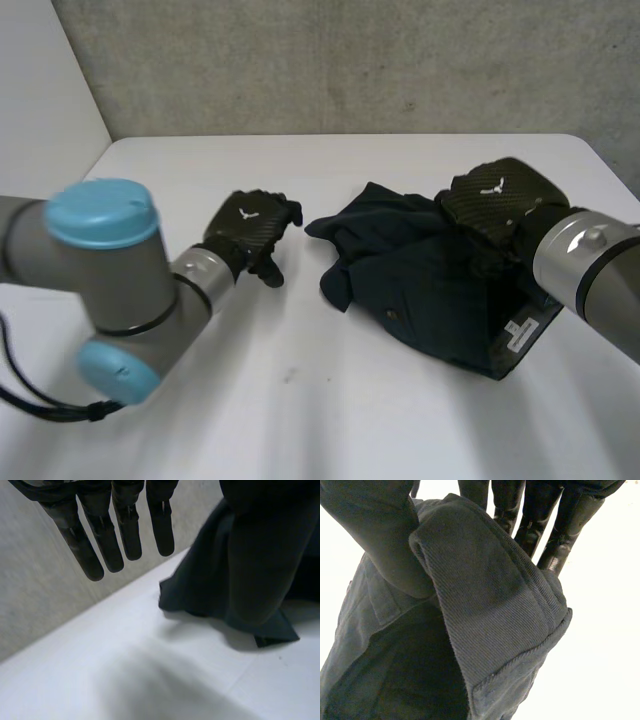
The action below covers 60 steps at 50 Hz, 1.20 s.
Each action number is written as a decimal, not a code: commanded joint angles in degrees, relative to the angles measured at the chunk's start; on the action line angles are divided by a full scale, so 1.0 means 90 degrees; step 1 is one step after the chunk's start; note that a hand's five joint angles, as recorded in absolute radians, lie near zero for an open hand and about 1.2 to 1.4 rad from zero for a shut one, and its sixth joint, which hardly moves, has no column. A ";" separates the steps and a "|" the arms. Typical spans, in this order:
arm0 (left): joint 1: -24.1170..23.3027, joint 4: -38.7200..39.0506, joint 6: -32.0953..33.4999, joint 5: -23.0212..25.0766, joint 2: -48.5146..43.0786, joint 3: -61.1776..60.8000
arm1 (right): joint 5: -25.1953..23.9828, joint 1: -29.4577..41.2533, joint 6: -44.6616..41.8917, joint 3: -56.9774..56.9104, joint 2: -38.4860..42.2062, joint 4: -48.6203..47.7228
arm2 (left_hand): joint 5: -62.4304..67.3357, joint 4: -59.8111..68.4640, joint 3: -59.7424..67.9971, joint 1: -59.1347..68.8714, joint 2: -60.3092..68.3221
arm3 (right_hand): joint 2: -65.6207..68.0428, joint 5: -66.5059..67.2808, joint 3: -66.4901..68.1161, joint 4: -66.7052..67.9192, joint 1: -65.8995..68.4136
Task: Fold the shorts.
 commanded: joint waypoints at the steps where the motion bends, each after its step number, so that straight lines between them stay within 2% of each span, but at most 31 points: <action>1: 0.0008 0.0070 -0.0542 0.0292 -0.1203 0.1218 | -0.0036 0.0061 -0.0004 0.0300 -0.0052 -0.0011 | 0.0242 0.0213 0.0132 0.0092 0.0149 | 0.1409 0.2574 0.1428 0.1402 0.2504; 11: -0.0168 0.0704 -0.0621 0.0527 -0.2317 0.2429 | -0.0105 0.0315 0.0006 0.0789 -0.0208 -0.0021 | 0.0298 0.0269 0.0188 0.0148 0.0205 | 0.1409 0.2574 0.1428 0.1402 0.2504; 15: -0.0256 0.0861 -0.0611 0.0595 -0.2571 0.2693 | -0.0114 0.0334 0.0006 0.0975 -0.0403 -0.0050 | 0.0726 0.0697 0.0616 0.0576 0.0633 | 0.1409 0.2574 0.1428 0.1402 0.2504; 19: -0.0392 0.0861 -0.0621 0.0937 -0.2806 0.2898 | -0.0114 0.0257 0.0035 0.1014 -0.0599 -0.0186 | 0.2759 0.2730 0.2649 0.2609 0.2666 | 0.1409 0.2574 0.1428 0.1402 0.2504; 20: -0.0402 0.0861 -0.0611 0.1015 -0.2835 0.2918 | -0.0114 0.0227 0.0035 0.1014 -0.0647 -0.0225 | 0.3709 0.3680 0.3599 0.3559 0.3615 | 0.1409 0.2574 0.1428 0.1402 0.2504; 21: -0.0402 0.0861 -0.0582 0.1093 -0.2864 0.2937 | -0.0114 0.0227 0.0026 0.1014 -0.0657 -0.0235 | 0.5899 0.5870 0.5789 0.5749 0.5806 | 0.1409 0.2574 0.1428 0.1402 0.2504; 24: -0.0344 0.0832 -0.0572 0.0987 -0.2826 0.2918 | -0.0134 0.0227 -0.0004 0.0927 -0.0667 -0.0226 | 0.5921 0.5892 0.5811 0.5771 0.5828 | 0.1409 0.2574 0.1428 0.1402 0.2504; 26: -0.0324 0.0822 -0.0562 0.0646 -0.2680 0.2840 | -0.0134 0.0227 -0.0023 0.0897 -0.0667 -0.0226 | 0.5921 0.5892 0.5811 0.5771 0.5828 | 0.1409 0.2574 0.1428 0.1402 0.2504; 27: -0.0295 0.0793 -0.0523 0.0296 -0.2418 0.2714 | -0.0134 0.0227 -0.0043 0.0858 -0.0667 -0.0226 | 0.5921 0.5892 0.5811 0.5771 0.5828 | 0.1409 0.2574 0.1428 0.1402 0.2504; 30: -0.0149 0.0715 -0.0357 -0.0136 -0.1665 0.2333 | -0.0144 0.0130 -0.0053 0.0635 -0.0648 -0.0206 | 0.5921 0.5892 0.5811 0.5771 0.5828 | 0.1409 0.2574 0.1428 0.1402 0.2504; 31: 0.0035 0.0695 -0.0241 -0.0330 -0.1103 0.1936 | -0.0144 0.0081 -0.0053 0.0546 -0.0648 -0.0187 | 0.5921 0.5892 0.5811 0.5771 0.5828 | 0.1409 0.2574 0.1428 0.1402 0.2504; 34: 0.0222 0.0685 -0.0045 -0.0371 -0.0182 0.1290 | -0.0134 -0.0065 -0.0043 0.0264 -0.0648 -0.0167 | 0.5921 0.5892 0.5811 0.5771 0.5828 | 0.1409 0.2574 0.1428 0.1402 0.2504; 35: 0.0223 0.0666 0.0033 -0.0391 0.0440 0.0891 | -0.0144 -0.0085 -0.0043 0.0195 -0.0628 -0.0167 | 0.5921 0.5892 0.5811 0.5771 0.5828 | 0.1409 0.2574 0.1428 0.1402 0.2504; 39: 0.0135 0.0549 0.0043 -0.0400 0.1886 -0.0047 | -0.0222 -0.0124 0.0016 -0.0157 -0.0550 -0.0177 | 0.5921 0.5892 0.5811 0.5771 0.5828 | 0.1409 0.2574 0.1428 0.1402 0.2504; 46: 0.0066 0.0071 0.0072 -0.0469 0.3987 -0.1279 | -0.0777 -0.0153 0.0629 -0.0460 -0.0491 -0.0206 | 0.5921 0.5892 0.5811 0.5771 0.5828 | 0.1409 0.2574 0.1428 0.1402 0.2504; 52: 0.0057 -0.0223 0.0092 -0.0479 0.4986 -0.1827 | -0.1120 -0.0339 0.1304 -0.0704 -0.0491 -0.0148 | 0.5921 0.5892 0.5811 0.5771 0.5828 | 0.1409 0.2574 0.1428 0.1402 0.2504; 54: 0.0066 -0.0272 0.0092 -0.0479 0.5181 -0.1935 | -0.1393 -0.0407 0.1519 -0.0821 -0.0491 -0.0070 | 0.5921 0.5892 0.5811 0.5771 0.5828 | 0.1409 0.2574 0.1428 0.1402 0.2504; 60: 0.0125 -0.0399 0.0160 -0.0488 0.5202 -0.1974 | -0.2184 -0.0924 0.1676 -0.1124 -0.0443 0.0613 | 0.5921 0.5892 0.5811 0.5771 0.5828 | 0.1409 0.2574 0.1428 0.1402 0.2504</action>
